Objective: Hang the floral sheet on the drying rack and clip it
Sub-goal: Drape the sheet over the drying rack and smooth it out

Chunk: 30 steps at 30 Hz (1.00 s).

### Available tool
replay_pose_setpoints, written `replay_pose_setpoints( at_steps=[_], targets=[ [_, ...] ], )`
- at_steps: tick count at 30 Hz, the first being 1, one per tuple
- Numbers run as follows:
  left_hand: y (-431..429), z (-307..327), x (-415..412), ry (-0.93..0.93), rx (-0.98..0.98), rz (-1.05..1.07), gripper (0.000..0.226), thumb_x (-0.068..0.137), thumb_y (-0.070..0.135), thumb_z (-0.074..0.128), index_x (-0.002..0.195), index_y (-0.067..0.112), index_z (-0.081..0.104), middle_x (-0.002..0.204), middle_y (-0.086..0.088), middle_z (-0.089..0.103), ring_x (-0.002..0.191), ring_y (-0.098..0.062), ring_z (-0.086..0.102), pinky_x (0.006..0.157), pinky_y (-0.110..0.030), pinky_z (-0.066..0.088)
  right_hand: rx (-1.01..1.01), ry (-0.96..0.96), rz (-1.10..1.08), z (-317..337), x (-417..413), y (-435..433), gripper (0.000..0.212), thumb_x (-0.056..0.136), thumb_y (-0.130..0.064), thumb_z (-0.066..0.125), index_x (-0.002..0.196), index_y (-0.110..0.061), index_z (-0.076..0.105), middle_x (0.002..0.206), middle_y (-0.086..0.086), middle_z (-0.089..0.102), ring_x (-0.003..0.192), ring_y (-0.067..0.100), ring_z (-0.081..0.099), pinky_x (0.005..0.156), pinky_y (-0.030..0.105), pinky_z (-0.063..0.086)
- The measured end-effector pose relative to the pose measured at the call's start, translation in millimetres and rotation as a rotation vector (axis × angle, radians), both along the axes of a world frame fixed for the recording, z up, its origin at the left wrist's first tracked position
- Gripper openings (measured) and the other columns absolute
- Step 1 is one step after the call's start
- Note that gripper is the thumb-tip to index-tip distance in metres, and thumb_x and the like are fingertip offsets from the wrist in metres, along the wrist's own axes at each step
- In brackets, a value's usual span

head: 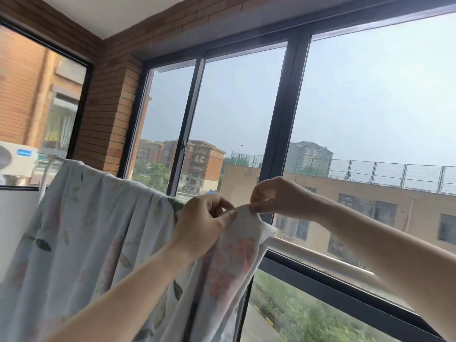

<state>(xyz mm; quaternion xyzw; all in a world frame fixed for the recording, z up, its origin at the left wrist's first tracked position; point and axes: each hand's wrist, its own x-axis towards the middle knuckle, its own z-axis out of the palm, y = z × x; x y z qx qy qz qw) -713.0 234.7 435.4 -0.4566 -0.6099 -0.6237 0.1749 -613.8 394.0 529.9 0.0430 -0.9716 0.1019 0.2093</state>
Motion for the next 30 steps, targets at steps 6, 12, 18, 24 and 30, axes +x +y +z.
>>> replay_pose_setpoints(
  at_steps=[6, 12, 18, 24, 30],
  targets=[
    [10.3, 1.1, 35.4, 0.052, -0.013, -0.100, 0.009, 0.082, 0.021, 0.073, 0.076, 0.019, 0.067, 0.053, 0.007, 0.051, 0.046, -0.004, 0.040, 0.047, -0.016, 0.034, -0.053, -0.050, 0.028, -2.8, 46.0, 12.3, 0.015, 0.084, -0.013, 0.069, 0.073, -0.019, 0.061, 0.076, -0.003, 0.068, 0.072, 0.011, 0.063, 0.078, 0.026, 0.053],
    [22.5, -2.2, 76.3, 0.092, -0.080, -0.205, 0.010, 0.083, 0.021, 0.072, 0.076, 0.020, 0.065, 0.050, 0.014, 0.049, 0.045, 0.000, 0.040, 0.047, -0.014, 0.034, -0.111, -0.033, 0.005, -4.8, 95.1, 24.6, 0.018, 0.081, -0.002, 0.070, 0.070, -0.014, 0.061, 0.069, -0.004, 0.068, 0.066, 0.007, 0.064, 0.069, 0.022, 0.056],
    [41.3, -8.8, 114.6, 0.170, -0.122, -0.184, 0.013, 0.084, 0.031, 0.070, 0.079, 0.020, 0.065, 0.052, 0.012, 0.050, 0.046, -0.002, 0.042, 0.048, -0.013, 0.033, -0.016, 0.035, -0.077, -17.1, 136.2, 37.0, 0.017, 0.079, -0.005, 0.072, 0.071, -0.016, 0.062, 0.070, -0.008, 0.069, 0.063, 0.002, 0.065, 0.065, 0.017, 0.054],
    [62.5, -4.2, 150.9, 0.163, -0.132, -0.229, 0.011, 0.085, 0.028, 0.069, 0.079, 0.019, 0.065, 0.053, 0.012, 0.049, 0.046, -0.002, 0.040, 0.045, -0.013, 0.032, -0.011, 0.160, -0.091, -28.1, 177.7, 60.4, 0.016, 0.079, -0.007, 0.071, 0.073, -0.018, 0.062, 0.071, -0.009, 0.069, 0.064, 0.002, 0.067, 0.063, 0.015, 0.054],
    [75.5, -5.6, 180.1, 0.219, -0.125, -0.199, 0.010, 0.084, 0.026, 0.070, 0.079, 0.019, 0.065, 0.052, 0.012, 0.050, 0.046, -0.002, 0.041, 0.044, -0.013, 0.032, -0.093, 0.231, -0.043, -38.0, 207.7, 78.0, 0.008, 0.080, -0.007, 0.072, 0.078, -0.011, 0.065, 0.077, -0.001, 0.072, 0.072, 0.009, 0.070, 0.072, 0.019, 0.055]
  ],
)
